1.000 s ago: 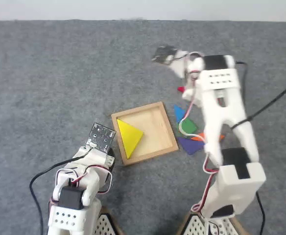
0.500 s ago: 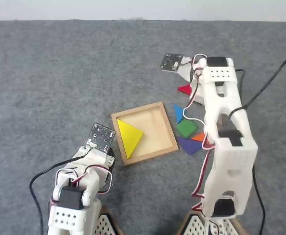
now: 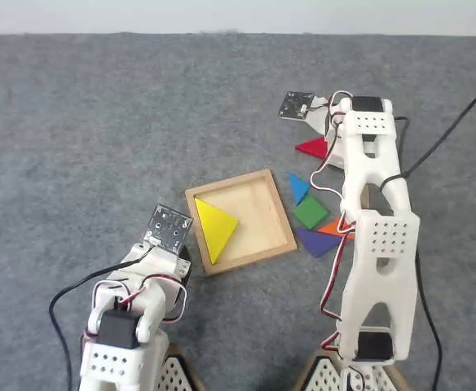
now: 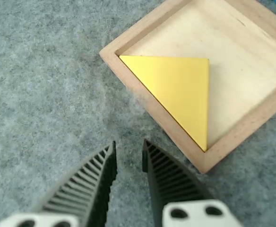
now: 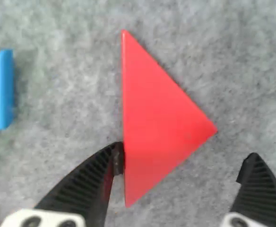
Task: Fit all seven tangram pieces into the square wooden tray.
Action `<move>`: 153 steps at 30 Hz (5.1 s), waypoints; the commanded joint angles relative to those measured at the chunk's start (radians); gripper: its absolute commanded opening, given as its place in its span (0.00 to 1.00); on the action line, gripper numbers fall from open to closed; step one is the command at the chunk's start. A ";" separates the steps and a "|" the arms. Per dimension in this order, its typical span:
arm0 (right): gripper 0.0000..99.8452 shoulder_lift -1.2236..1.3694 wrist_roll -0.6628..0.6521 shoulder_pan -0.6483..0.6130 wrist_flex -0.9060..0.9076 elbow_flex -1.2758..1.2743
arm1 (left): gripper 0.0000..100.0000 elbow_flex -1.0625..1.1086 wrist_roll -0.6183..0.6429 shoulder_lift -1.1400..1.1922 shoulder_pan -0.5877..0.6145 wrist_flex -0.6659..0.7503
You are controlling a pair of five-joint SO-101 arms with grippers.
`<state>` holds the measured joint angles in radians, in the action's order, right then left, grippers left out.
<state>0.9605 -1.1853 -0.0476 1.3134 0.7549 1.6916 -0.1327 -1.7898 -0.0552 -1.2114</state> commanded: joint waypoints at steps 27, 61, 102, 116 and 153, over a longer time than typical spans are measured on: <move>0.17 0.056 0.270 -0.122 0.487 0.485 | 0.09 -0.007 0.012 -0.002 0.000 -0.005; 0.33 -0.018 0.106 -0.153 0.088 0.014 | 0.09 -0.007 0.012 -0.002 0.000 -0.005; 0.25 -0.038 0.732 -0.076 0.487 0.448 | 0.09 -0.007 0.012 -0.002 0.000 -0.005; 0.36 -0.061 0.741 -0.097 0.395 0.144 | 0.09 -0.007 0.012 -0.002 0.000 -0.005; 0.19 0.035 0.773 -0.145 0.441 0.298 | 0.09 -0.007 0.012 -0.002 0.000 -0.005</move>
<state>1.0464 -0.4641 -0.2071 1.6847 0.9728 1.6916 -0.1327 -1.7898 -0.0552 -1.2114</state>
